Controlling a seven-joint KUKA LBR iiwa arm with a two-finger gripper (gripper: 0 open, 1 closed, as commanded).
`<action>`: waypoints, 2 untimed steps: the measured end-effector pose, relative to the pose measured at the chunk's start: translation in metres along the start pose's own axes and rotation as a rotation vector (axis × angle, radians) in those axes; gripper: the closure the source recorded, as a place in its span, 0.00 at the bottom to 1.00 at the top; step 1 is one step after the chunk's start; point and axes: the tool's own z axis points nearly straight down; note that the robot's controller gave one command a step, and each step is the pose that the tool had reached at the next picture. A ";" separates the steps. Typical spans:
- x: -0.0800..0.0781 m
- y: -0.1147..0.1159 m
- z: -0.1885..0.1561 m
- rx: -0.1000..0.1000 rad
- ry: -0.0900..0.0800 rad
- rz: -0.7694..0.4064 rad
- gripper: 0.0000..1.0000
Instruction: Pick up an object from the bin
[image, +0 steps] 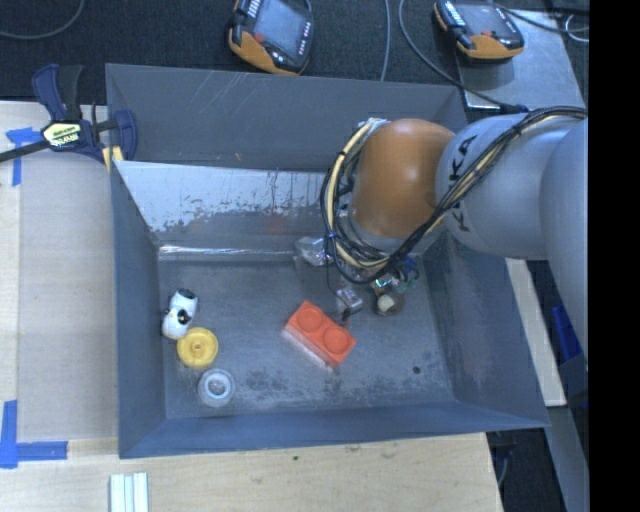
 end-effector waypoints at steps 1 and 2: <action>0.063 0.003 0.000 0.000 0.000 0.121 0.00; 0.061 0.003 -0.001 0.001 -0.004 0.118 1.00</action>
Offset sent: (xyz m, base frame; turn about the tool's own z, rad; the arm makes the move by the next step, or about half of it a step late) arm -0.0582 -0.0238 0.0007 0.1190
